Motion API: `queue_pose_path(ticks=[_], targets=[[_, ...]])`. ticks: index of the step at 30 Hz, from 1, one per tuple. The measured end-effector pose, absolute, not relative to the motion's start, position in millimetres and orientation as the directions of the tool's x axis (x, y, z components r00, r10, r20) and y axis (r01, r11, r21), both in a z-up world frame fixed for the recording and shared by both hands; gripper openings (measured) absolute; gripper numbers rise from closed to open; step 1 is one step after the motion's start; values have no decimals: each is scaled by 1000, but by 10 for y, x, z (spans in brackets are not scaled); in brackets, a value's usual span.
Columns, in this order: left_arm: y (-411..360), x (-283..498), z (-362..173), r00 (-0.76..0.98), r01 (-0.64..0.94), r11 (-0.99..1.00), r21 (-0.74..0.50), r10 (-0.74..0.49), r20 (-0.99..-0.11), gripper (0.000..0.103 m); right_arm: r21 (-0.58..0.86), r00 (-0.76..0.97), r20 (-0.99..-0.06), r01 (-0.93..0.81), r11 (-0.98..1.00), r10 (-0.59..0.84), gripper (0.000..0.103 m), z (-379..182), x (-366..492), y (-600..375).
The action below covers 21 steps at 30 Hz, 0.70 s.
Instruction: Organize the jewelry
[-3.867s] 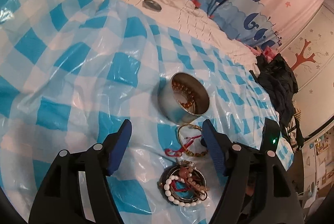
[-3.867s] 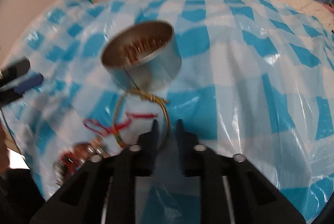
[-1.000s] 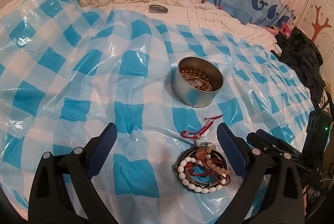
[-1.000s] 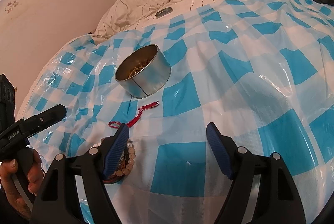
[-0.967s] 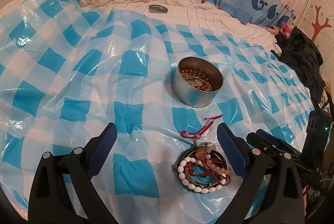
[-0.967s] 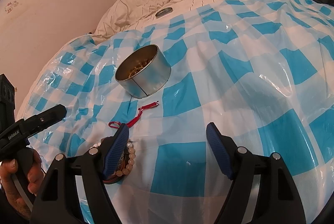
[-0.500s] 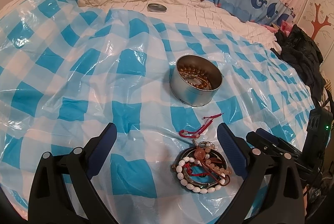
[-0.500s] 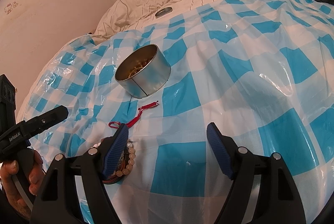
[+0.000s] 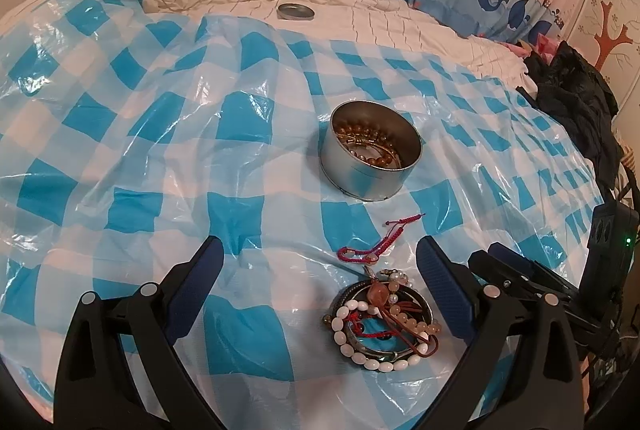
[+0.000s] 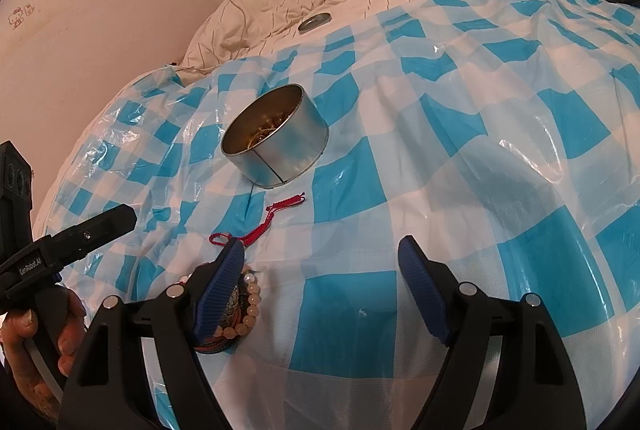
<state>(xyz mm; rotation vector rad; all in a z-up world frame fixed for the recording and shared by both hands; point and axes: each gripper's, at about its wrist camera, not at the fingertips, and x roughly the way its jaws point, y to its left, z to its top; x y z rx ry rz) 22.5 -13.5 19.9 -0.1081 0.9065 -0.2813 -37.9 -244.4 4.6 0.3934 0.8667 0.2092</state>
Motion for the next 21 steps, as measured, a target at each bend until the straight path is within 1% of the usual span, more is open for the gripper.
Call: queue_pose_path(ticks=[21], targets=[[-166, 219, 172, 579, 200, 958, -205, -284, -764, 93, 419, 632, -698, -21, 908, 337, 76, 46, -376, -2444]])
